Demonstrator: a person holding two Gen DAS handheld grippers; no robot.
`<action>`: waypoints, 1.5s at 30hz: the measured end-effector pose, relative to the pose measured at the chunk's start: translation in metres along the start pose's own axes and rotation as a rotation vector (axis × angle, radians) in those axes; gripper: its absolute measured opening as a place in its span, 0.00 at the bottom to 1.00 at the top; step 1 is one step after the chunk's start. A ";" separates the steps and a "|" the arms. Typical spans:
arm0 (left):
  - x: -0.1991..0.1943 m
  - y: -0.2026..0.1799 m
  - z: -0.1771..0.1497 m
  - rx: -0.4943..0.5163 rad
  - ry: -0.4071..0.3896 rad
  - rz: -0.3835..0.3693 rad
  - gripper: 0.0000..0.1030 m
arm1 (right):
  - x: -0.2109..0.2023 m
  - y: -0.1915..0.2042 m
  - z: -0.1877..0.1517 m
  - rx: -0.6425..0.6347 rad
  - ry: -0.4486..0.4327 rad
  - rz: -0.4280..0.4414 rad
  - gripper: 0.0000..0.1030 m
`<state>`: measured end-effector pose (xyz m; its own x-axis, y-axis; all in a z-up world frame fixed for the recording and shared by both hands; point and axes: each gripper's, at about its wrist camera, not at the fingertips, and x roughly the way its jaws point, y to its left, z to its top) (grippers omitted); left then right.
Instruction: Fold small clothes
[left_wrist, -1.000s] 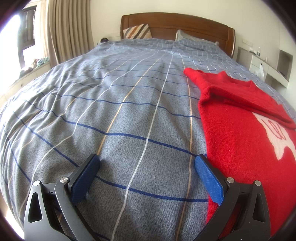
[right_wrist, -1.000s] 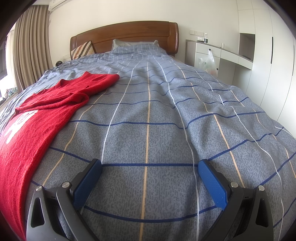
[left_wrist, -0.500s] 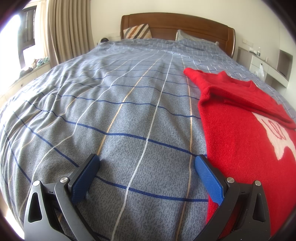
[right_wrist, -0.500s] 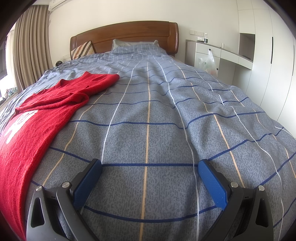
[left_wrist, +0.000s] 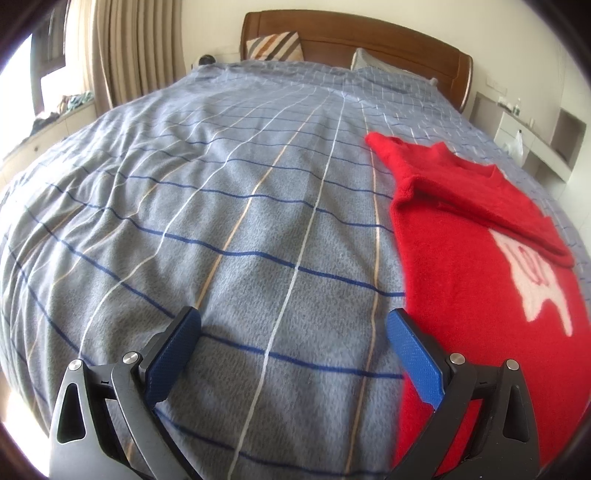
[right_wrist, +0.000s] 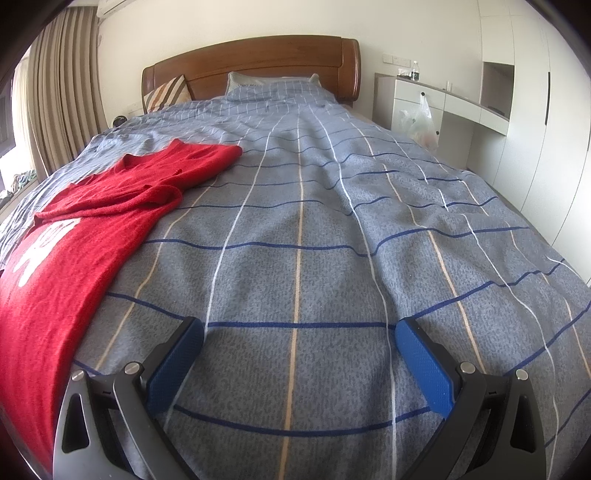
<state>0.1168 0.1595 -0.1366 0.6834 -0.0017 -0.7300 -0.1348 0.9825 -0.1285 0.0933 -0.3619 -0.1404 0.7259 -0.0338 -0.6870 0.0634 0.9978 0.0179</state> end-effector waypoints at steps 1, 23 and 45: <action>-0.012 0.005 -0.001 -0.020 0.006 -0.044 0.98 | -0.011 0.001 0.003 0.007 -0.005 0.037 0.99; -0.040 -0.020 -0.077 -0.093 0.441 -0.307 0.02 | -0.046 0.098 -0.094 0.159 0.461 0.575 0.05; 0.106 -0.091 0.184 -0.186 0.143 -0.342 0.02 | 0.091 0.067 0.171 0.325 0.069 0.515 0.05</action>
<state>0.3338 0.1038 -0.0784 0.6063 -0.3608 -0.7087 -0.0542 0.8704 -0.4894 0.2806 -0.3073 -0.0778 0.6733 0.4629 -0.5766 -0.0705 0.8164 0.5731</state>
